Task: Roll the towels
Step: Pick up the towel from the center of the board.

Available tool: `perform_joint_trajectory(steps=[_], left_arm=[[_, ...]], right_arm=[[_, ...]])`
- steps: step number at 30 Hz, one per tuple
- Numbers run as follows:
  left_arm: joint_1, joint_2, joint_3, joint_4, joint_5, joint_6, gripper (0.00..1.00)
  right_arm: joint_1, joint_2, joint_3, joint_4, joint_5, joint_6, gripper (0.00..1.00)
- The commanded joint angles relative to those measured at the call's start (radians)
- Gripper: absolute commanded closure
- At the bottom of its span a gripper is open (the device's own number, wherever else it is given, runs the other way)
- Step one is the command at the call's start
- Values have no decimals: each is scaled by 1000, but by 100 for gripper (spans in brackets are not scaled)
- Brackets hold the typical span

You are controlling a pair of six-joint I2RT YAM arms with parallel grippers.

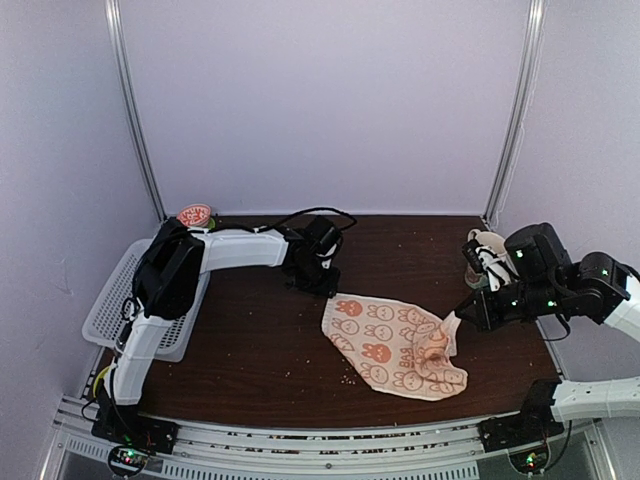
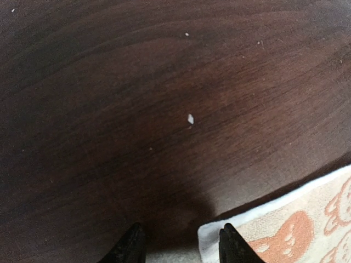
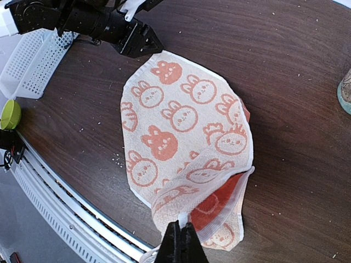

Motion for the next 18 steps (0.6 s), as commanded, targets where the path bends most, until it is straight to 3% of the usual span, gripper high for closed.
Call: perform_joint_trajectory(steps=[1, 16, 18], left_arm=[[12, 34, 36, -27, 31, 18, 54], [-35, 27, -11, -39, 128, 30, 60], [-36, 38, -9, -49, 115, 24, 65]], right_arm=[[-5, -2, 14, 12, 12, -4, 100], [-6, 6, 33, 9, 43, -9, 100], [-6, 8, 35, 8, 42, -8, 100]])
